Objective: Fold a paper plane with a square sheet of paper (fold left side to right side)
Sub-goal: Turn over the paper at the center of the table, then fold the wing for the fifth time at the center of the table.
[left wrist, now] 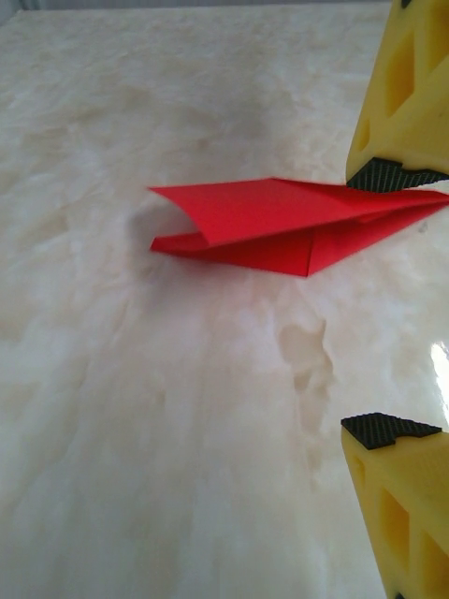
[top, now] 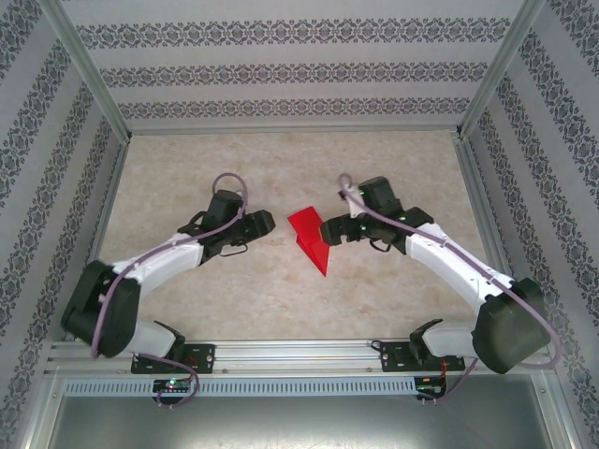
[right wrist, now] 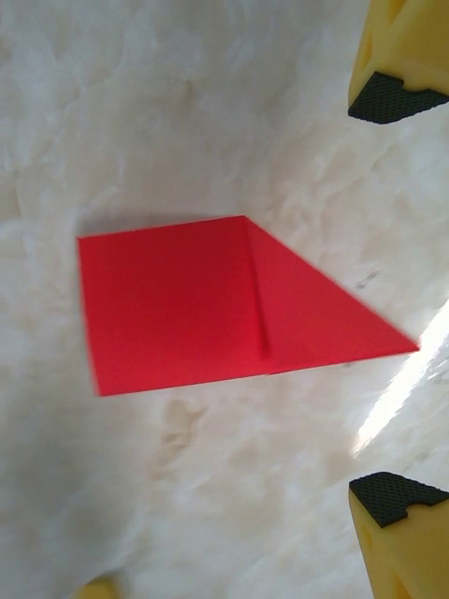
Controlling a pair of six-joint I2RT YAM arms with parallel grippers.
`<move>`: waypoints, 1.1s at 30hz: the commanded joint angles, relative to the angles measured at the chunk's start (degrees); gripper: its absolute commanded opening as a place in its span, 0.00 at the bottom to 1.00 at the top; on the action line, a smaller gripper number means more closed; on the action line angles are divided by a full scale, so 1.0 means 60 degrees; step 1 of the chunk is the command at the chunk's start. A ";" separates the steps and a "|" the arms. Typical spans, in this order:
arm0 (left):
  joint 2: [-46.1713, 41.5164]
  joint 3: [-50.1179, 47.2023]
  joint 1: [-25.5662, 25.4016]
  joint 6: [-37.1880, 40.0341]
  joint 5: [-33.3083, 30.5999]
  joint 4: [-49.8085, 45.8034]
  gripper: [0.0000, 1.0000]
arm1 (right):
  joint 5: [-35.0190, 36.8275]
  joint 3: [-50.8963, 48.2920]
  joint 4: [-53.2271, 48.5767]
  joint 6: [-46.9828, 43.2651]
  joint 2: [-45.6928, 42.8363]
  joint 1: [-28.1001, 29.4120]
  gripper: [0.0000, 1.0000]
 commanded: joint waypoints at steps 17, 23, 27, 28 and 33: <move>0.4654 0.2554 -0.0403 -0.0740 0.2227 0.3318 0.43 | -0.4073 -0.1580 0.4039 0.2699 0.0521 -0.2004 0.98; 0.4605 0.2189 -0.0193 -0.0268 0.2552 0.3747 0.07 | -0.4916 -0.1384 0.4191 0.2502 0.1313 -0.2027 0.96; 0.4110 0.1433 0.0175 0.0289 0.3248 0.4432 0.00 | -0.5561 -0.0971 0.4203 0.2041 0.2147 -0.2027 0.83; 0.3940 0.1203 0.0271 0.0430 0.3497 0.4671 0.00 | -0.5719 -0.0892 0.4312 0.1986 0.2359 -0.2023 0.80; 0.3199 0.0572 0.0572 0.1167 0.4735 0.5148 0.00 | -0.6174 -0.0440 0.4702 0.1835 0.3272 -0.1834 0.68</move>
